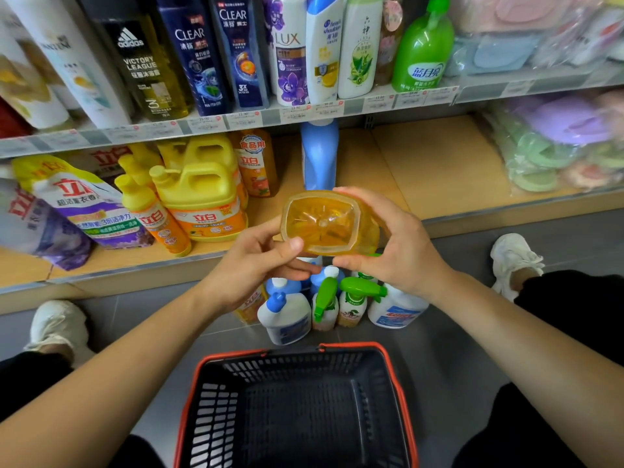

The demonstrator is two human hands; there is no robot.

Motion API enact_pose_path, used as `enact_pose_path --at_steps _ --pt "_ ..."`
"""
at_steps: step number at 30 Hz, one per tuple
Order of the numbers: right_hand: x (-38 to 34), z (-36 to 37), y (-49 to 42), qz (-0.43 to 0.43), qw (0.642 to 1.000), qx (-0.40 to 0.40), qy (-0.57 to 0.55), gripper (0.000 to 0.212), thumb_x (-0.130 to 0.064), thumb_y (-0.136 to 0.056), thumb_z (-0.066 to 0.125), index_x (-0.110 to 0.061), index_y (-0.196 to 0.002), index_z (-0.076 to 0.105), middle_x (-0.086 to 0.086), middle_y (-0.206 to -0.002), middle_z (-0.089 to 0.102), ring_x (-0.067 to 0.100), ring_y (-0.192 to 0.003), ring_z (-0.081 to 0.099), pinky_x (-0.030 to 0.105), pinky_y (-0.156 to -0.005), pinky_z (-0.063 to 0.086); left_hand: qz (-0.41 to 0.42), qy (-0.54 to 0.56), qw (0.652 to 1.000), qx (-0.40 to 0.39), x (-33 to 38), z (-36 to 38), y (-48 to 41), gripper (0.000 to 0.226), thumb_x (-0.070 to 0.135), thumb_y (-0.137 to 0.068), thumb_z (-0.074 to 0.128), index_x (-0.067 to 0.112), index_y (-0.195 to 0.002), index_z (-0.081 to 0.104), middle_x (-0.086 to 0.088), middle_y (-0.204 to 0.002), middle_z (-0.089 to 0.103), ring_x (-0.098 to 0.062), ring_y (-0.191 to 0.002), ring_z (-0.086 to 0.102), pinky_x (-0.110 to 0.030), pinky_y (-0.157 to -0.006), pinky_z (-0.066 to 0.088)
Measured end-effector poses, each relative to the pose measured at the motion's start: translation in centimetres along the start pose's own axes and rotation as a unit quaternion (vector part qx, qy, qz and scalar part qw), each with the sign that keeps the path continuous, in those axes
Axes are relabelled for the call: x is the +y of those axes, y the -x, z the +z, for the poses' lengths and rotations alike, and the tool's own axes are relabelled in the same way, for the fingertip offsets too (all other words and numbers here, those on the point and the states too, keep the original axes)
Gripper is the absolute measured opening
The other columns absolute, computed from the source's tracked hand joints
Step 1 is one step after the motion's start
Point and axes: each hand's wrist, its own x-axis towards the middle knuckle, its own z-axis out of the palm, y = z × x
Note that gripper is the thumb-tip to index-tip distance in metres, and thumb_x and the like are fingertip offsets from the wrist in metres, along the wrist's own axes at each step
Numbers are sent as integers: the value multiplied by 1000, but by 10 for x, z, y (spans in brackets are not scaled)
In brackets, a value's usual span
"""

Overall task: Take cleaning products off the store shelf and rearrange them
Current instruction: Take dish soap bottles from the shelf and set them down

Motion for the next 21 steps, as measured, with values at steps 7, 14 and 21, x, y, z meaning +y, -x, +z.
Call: enact_pose_path --at_steps 7,14,21 --pt "1 1 -1 37 996 -3 -78 79 -26 -72 88 -26 -141 50 -8 -130 64 14 -123 62 29 -101 52 52 -246 967 34 10 -8 0 72 75 -74 68 15 -113 70 -10 -93 76 -24 -82 72 -40 -67 58" --pt "4 6 -2 66 995 -24 -76 79 -25 -74 89 -17 -143 52 -4 -130 66 14 -120 63 38 -99 55 292 -497 816 50 13 -3 9 57 23 -96 64 15 -150 46 -7 -148 46 -21 -138 43 -35 -110 41" --pt "2 10 -5 81 989 -44 -116 76 -18 -74 89 -14 -141 53 -6 -127 68 11 -117 65 27 -95 55 292 -483 825 -25 11 11 18 48 5 -101 52 13 -148 48 -2 -157 44 -27 -154 22 -63 -116 29"
